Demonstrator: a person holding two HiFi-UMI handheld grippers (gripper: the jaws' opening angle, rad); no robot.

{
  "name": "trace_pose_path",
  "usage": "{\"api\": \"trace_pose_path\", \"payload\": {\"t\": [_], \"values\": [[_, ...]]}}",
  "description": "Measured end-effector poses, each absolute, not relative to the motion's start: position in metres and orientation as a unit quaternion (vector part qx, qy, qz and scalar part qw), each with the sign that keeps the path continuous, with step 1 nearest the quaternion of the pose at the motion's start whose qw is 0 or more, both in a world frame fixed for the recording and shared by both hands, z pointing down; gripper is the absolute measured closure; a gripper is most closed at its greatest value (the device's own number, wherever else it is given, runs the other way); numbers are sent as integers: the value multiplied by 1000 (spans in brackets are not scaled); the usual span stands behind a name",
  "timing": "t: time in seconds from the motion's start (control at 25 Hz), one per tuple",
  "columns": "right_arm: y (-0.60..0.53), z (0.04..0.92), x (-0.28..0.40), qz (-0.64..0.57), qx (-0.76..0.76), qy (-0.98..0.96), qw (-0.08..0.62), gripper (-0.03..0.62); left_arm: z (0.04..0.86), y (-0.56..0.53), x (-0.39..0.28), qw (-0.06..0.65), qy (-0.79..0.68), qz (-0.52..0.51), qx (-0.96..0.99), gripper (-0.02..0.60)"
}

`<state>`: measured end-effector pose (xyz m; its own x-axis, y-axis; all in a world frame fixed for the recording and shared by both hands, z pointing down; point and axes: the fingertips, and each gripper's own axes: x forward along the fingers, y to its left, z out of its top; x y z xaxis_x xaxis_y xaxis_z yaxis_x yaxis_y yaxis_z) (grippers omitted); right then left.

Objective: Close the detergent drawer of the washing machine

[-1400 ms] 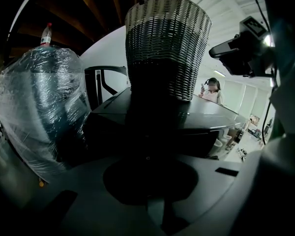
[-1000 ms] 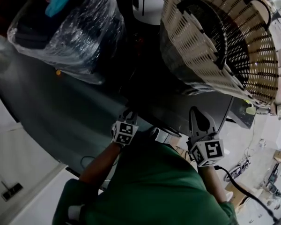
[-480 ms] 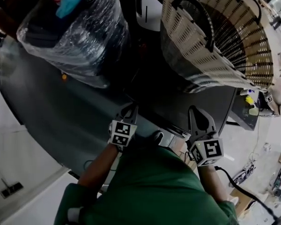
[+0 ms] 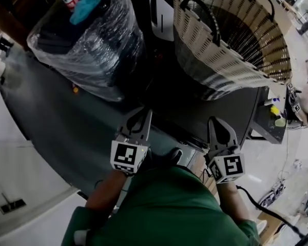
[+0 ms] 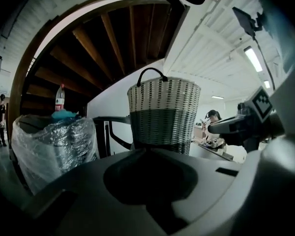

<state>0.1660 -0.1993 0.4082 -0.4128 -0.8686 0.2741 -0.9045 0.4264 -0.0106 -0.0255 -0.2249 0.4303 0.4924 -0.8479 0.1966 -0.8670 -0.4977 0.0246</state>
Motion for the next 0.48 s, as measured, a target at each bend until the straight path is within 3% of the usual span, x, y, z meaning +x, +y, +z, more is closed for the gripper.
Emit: {"api": "trace_pose_path", "payload": {"t": [0.48], "values": [[-184, 394, 175, 66, 530, -839, 101, 572, 382, -211, -40, 30, -523, 49, 851, 544]]}}
